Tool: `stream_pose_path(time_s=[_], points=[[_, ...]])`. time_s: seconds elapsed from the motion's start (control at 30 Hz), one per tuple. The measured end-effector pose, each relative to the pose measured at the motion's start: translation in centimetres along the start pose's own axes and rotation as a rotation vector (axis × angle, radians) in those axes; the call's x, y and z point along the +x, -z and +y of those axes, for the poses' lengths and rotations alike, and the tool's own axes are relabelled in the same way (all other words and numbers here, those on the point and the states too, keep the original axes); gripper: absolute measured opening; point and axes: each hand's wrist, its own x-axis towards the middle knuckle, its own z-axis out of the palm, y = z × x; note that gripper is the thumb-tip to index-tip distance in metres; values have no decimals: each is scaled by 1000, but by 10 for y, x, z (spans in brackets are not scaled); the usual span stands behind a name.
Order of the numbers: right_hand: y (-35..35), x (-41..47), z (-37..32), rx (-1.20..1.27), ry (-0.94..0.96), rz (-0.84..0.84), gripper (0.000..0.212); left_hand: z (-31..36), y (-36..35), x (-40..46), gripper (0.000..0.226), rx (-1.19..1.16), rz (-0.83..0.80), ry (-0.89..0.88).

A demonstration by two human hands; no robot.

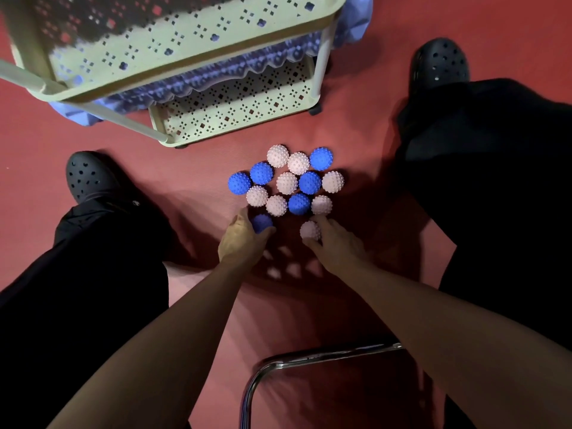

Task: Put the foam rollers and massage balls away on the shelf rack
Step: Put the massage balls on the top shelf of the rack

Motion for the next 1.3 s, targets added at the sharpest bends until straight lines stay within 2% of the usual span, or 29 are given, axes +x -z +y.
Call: stream_pose_path(time_s=[0.07,0.17,0.27,0.4,0.5,0.57,0.7,0.87,1.0,1.13,1.3], points=[[7,-2,-1,223,-10,-8,46,-3,5,-4,57,-89,-40,-16],[21,-8,-7,576,-64,-49,41,3,26,-18,39,-381,-201,87],[48,-22,-26,762,-76,-78,33,20,57,-45,31,-666,-313,156],[100,-64,-56,973,-108,-151,31,42,102,-88,43,-1038,-397,191],[143,-105,-84,1283,-100,-298,36,63,141,-131,43,-1206,-450,169],[170,-130,-104,1436,-78,-328,35,77,165,-163,46,-1288,-478,161],[219,-180,-146,1461,-8,-290,38,97,216,-226,47,-1448,-475,65],[283,-248,-200,1488,250,-207,24,120,280,-302,48,-1558,-426,-239],[333,-313,-234,1376,540,-137,28,135,331,-360,39,-1604,-300,-439],[375,-371,-262,1247,713,-50,25,156,374,-417,30,-1575,-111,-614],[428,-430,-292,1117,868,20,25,182,429,-465,40,-1485,101,-785]])
